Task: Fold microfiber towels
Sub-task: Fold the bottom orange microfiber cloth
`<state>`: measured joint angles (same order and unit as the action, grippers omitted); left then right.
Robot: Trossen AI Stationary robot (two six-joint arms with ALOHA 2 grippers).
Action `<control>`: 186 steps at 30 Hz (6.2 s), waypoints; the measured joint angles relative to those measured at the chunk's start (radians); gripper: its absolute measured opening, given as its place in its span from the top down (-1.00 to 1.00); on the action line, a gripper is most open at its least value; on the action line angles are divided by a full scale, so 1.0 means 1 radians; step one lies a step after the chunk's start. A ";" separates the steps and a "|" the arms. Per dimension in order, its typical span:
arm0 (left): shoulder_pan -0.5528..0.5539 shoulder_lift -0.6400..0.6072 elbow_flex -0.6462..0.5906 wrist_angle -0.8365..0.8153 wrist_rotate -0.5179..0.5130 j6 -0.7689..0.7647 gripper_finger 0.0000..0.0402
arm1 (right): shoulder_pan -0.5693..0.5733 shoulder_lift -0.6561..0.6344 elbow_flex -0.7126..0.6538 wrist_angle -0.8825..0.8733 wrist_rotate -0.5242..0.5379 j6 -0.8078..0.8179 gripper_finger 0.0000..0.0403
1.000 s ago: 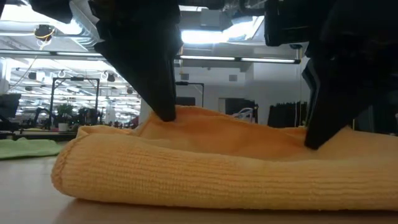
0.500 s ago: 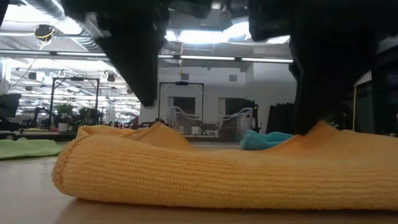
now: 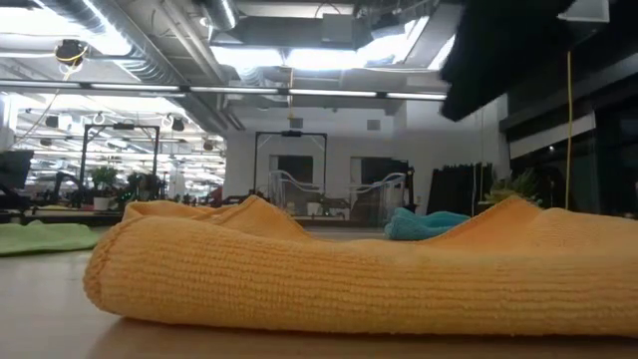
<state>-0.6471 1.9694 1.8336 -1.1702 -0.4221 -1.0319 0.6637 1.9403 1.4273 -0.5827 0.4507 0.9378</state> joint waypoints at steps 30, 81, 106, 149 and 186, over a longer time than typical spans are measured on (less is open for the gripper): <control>-0.075 0.000 -0.002 0.141 -0.178 -0.110 0.36 | -0.069 0.016 -0.316 0.566 0.009 -0.307 0.08; -0.075 0.000 -0.002 0.125 -0.179 -0.038 0.36 | -0.290 0.095 -0.280 0.382 -0.429 -0.413 0.93; -0.076 0.000 -0.002 0.122 -0.179 -0.004 0.36 | -0.297 -0.035 -0.132 0.111 -0.428 -0.353 0.96; -0.075 0.000 -0.002 0.054 -0.184 -0.003 0.36 | -0.395 -0.171 -0.293 -0.279 -0.070 -0.188 0.96; -0.075 0.000 -0.002 0.066 -0.193 -0.005 0.36 | -0.239 -0.084 -0.384 0.032 0.064 0.119 0.12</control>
<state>-0.7223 1.9694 1.8320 -1.1046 -0.6147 -1.0370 0.4246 1.8561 1.0438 -0.5503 0.5147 1.0567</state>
